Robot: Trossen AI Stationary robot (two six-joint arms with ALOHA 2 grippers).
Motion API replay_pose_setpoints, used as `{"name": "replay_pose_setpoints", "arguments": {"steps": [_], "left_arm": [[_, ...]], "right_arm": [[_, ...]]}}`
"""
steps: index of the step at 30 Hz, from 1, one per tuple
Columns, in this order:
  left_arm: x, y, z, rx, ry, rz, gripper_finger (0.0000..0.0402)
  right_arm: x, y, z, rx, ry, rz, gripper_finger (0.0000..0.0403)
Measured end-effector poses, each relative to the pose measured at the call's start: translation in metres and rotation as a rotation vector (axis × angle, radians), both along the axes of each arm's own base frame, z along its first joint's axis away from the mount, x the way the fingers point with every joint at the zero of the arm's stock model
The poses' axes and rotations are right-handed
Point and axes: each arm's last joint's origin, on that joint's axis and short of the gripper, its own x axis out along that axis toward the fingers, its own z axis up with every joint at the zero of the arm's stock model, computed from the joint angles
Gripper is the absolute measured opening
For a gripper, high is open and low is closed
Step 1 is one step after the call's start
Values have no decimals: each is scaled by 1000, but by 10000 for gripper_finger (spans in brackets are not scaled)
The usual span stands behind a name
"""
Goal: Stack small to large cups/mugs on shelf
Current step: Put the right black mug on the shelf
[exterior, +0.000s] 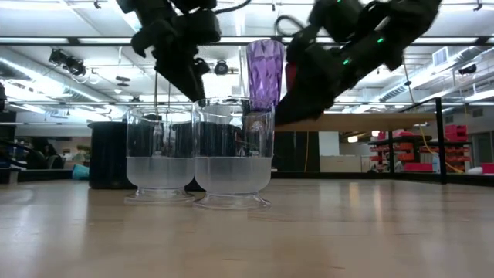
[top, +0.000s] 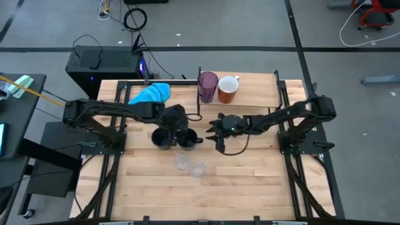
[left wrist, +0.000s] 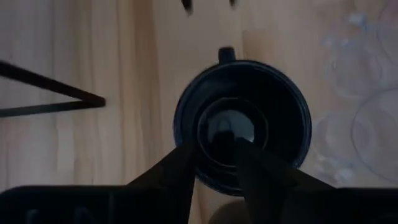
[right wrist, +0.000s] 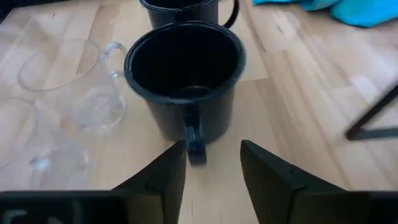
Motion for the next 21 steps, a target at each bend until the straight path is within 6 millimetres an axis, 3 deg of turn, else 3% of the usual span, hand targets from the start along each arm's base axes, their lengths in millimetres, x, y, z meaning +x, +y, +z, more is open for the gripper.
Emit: {"name": "replay_pose_setpoints", "arguments": {"steps": [10, 21], "left_arm": [[-27, -2, -5, -36, -73, 61, 101], [-46, -6, 7, -76, -145, 107, 96]], "right_arm": [[27, -2, -17, -28, 12, 58, 220], [37, -1, -32, -35, 40, 84, 203]]}}
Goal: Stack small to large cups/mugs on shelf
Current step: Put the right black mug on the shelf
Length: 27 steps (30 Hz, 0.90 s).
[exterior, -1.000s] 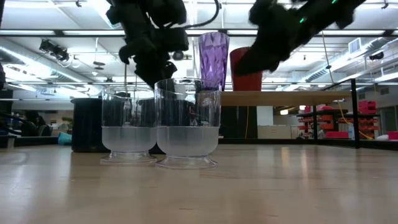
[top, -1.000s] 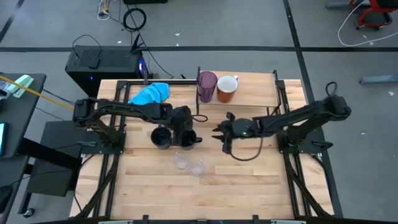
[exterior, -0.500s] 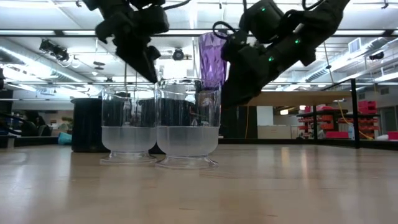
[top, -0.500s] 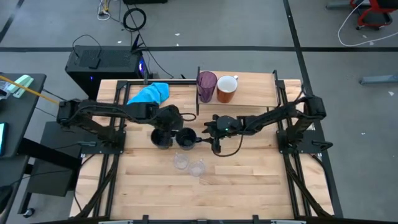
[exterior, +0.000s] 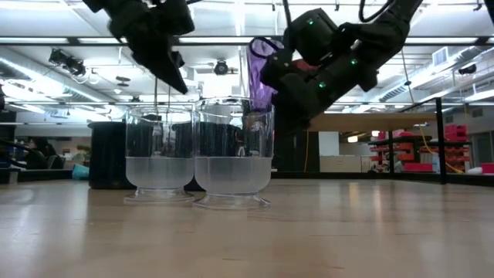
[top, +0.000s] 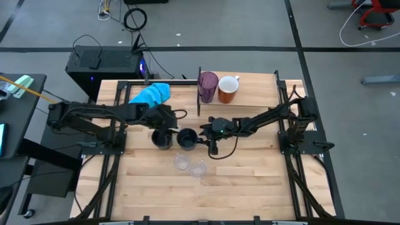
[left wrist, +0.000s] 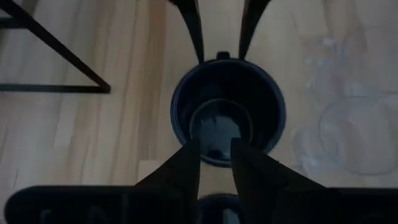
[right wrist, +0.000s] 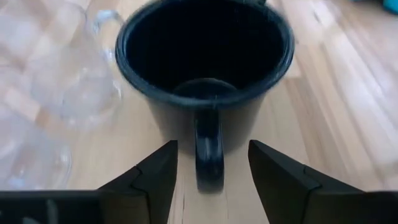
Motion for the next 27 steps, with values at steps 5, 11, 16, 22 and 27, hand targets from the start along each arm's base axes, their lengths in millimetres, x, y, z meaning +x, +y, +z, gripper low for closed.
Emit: {"name": "replay_pose_setpoints", "arguments": {"steps": [5, 11, 16, 22, 27], "left_arm": [[-1, -3, 7, -12, -47, 3, 94], [-4, -6, 9, -20, -47, -4, 93], [-5, -8, 10, -32, -48, 2, 86], [-6, -8, 9, -40, -36, 11, 83], [-8, -8, 7, -41, -9, 12, 84]], "right_arm": [[7, 0, -10, 0, -9, 1, 185], [8, 0, -12, -1, -24, 0, 144], [8, 0, -12, -2, -20, 4, 94], [-2, 0, 0, -23, 47, 20, 53], [-17, 0, 21, -31, 106, 29, 53]]}}
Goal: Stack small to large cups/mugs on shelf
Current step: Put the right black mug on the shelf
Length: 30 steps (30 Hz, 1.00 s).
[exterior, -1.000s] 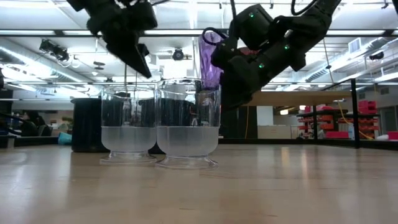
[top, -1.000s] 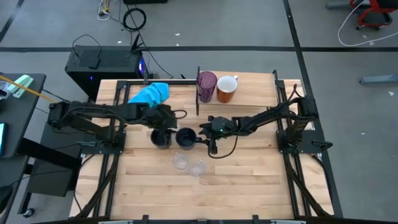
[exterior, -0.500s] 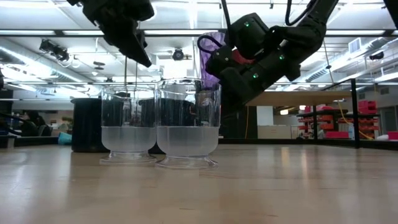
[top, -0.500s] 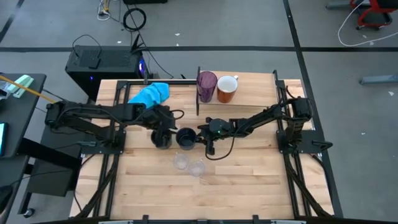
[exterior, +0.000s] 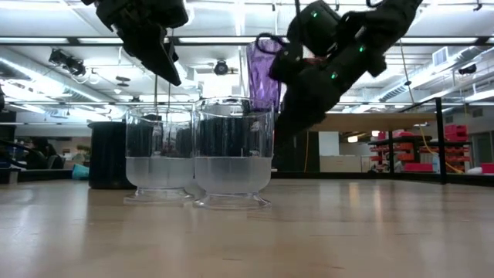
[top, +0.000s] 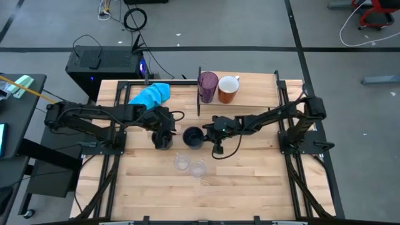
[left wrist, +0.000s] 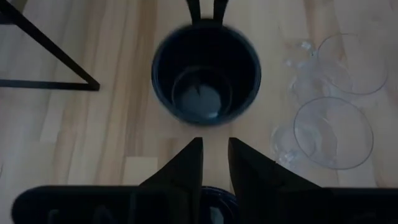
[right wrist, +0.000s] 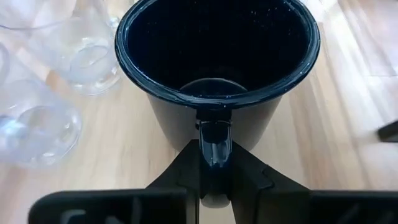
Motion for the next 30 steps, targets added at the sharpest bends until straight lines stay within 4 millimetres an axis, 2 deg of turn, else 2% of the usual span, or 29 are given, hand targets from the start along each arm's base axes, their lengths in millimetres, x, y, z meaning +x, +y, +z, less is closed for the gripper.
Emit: {"name": "replay_pose_setpoints", "arguments": {"steps": [8, 15, 21, 30], "left_arm": [[-2, -6, -2, -2, 28, -24, 76], [-4, -13, -3, -8, 53, -44, 80], [-4, -15, -4, -12, 62, -49, 73], [-5, -15, -4, -12, 67, -49, 77]], "right_arm": [[-37, 1, 43, 2, 76, 0, 53], [-81, 2, 81, 47, 114, -44, 53], [-118, 2, 103, 95, 144, -101, 53], [-166, -2, 123, 23, 138, -272, 53]]}}
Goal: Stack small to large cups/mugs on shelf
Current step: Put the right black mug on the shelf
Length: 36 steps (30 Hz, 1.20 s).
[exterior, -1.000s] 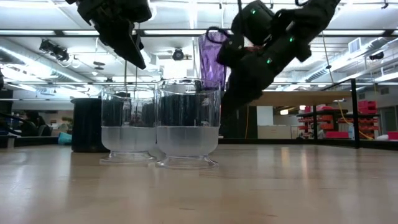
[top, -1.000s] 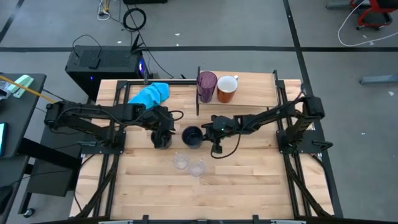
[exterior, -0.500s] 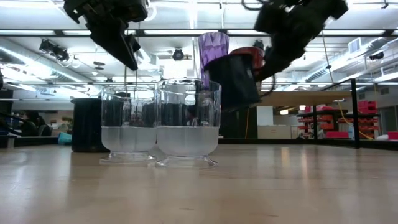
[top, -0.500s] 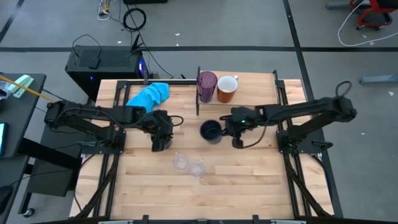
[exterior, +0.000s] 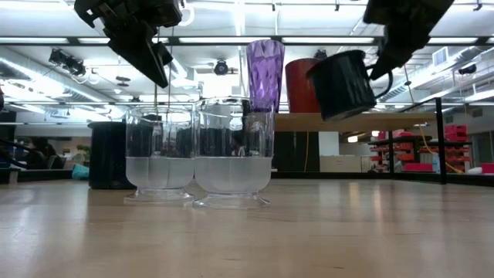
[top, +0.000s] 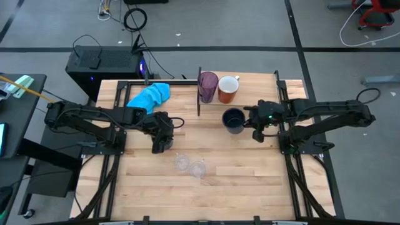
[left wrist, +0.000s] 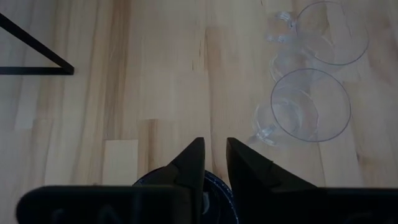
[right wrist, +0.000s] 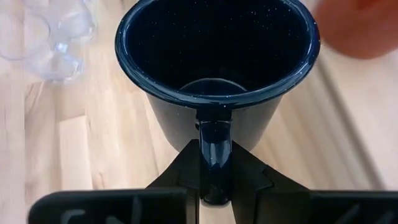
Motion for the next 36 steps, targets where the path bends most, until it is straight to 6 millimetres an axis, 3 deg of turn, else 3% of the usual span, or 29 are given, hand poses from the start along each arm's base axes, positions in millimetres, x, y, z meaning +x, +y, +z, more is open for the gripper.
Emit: {"name": "replay_pose_setpoints", "arguments": {"steps": [5, 12, 36], "left_arm": [[0, 0, 0, 0, 0, 0, 79], [0, 0, 0, 0, 1, 0, 80], [0, 0, 0, 1, 0, -1, 74]], "right_arm": [[-18, -2, 10, -47, -58, -54, 53], [-38, -4, 9, -69, -6, -196, 53], [-52, -15, 10, -258, 13, -453, 54]]}}
